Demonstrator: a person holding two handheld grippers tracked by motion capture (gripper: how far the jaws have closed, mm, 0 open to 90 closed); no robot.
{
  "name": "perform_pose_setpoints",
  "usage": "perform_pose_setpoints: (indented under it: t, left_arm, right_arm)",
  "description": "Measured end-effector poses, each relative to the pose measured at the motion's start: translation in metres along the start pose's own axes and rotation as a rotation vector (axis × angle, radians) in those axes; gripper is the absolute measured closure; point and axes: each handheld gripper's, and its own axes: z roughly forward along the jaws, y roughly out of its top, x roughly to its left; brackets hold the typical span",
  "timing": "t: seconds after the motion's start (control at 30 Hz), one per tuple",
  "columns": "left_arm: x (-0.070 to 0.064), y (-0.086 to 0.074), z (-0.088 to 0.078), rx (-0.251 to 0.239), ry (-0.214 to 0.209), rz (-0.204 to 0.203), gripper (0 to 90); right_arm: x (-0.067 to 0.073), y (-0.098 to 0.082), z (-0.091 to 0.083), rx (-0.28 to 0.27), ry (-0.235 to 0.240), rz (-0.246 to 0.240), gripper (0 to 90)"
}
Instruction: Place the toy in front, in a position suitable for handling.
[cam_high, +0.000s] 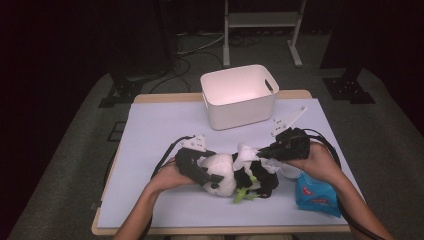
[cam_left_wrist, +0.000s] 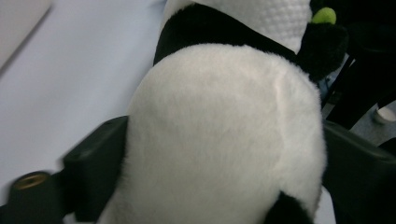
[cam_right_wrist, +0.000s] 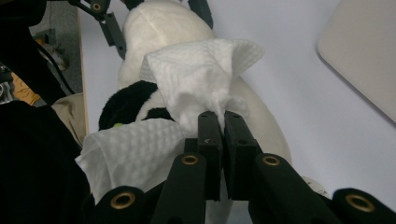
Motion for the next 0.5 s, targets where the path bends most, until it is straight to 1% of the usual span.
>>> perform_pose_setpoints:
  t: [0.07,0.1,0.13,0.2,0.23,0.27,0.33,0.4,0.43,0.47,0.5]
  left_arm:
    - [-0.001,0.000,-0.002,-0.014,0.020,0.054,28.1]
    - [0.000,-0.001,-0.003,-0.024,0.024,0.066,32.8]
    - [0.000,-0.002,-0.003,-0.034,0.024,0.062,35.5]
    - [0.002,-0.003,-0.004,-0.058,0.036,0.063,39.3]
    - [0.004,-0.003,-0.004,-0.063,0.032,0.058,39.7]
    - [0.005,-0.003,-0.004,-0.068,0.037,0.060,39.8]
    - [0.006,0.000,-0.005,-0.075,0.059,0.073,40.1]
    - [0.008,0.004,-0.007,-0.084,0.083,0.096,40.1]
    - [0.009,0.006,-0.009,-0.090,0.098,0.108,40.2]
    - [0.010,0.009,-0.010,-0.094,0.118,0.126,40.2]
    - [0.010,0.012,-0.012,-0.097,0.141,0.154,40.1]
  right_arm:
    - [-0.002,0.000,-0.001,-0.001,-0.002,0.000,85.7]
    - [-0.004,0.000,-0.001,-0.001,-0.005,0.006,85.8]
    - [-0.005,0.001,-0.002,0.002,-0.009,0.013,85.7]
    - [-0.007,0.002,-0.002,0.006,-0.015,0.007,85.7]
    - [-0.008,0.003,-0.002,0.007,-0.019,0.010,85.7]
    - [-0.009,0.004,-0.003,0.011,-0.021,0.006,85.8]
    - [-0.011,0.006,-0.003,0.013,-0.027,0.008,85.8]
    - [-0.014,0.009,-0.005,0.005,-0.034,0.005,85.8]
    - [-0.015,0.010,-0.006,0.000,-0.038,0.015,85.7]
    - [-0.017,0.011,-0.008,-0.008,-0.040,0.014,85.8]
    - [-0.019,0.012,-0.009,-0.015,-0.049,0.016,85.7]
